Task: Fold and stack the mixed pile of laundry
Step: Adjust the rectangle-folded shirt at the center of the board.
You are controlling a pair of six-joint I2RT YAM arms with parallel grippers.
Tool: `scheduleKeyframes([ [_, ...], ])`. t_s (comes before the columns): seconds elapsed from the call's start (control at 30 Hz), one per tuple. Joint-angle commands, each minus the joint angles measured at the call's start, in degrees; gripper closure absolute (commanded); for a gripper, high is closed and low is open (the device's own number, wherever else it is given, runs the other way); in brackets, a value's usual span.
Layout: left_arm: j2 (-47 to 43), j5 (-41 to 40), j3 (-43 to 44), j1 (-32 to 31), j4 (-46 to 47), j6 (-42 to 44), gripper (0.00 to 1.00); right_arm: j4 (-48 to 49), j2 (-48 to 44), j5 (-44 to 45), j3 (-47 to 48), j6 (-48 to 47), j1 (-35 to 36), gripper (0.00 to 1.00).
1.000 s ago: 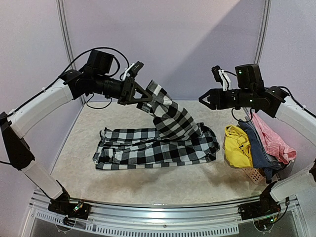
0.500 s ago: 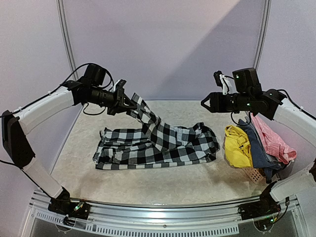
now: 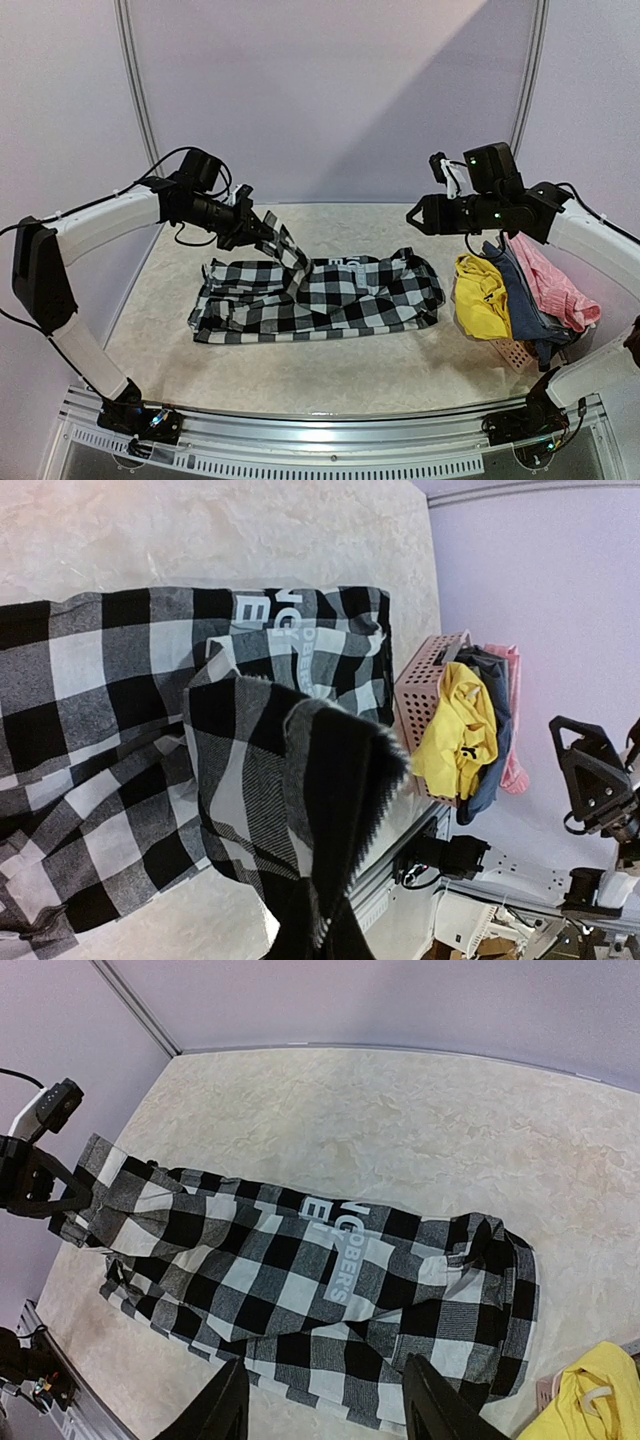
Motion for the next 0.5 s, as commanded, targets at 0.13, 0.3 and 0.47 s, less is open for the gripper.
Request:
scheduleKeyframes([
  [0.13, 2.83, -2.12, -0.03, 2.25, -1.52, 2.69, 1.0, -1.76, -0.98, 1.57, -2.25, 1.27, -0.39, 0.47],
  [0.3, 4.25, -2.29, -0.41, 3.25, -2.4, 4.4, 1.0, -1.87, -0.81, 1.66, -2.55, 1.47, -0.34, 0.48],
  [0.47, 5.38, -3.09, -0.18, 3.95, -3.59, 6.34, 1.0, -1.82, 0.22, 1.28, -2.16, 1.4, -0.39, 0.48],
])
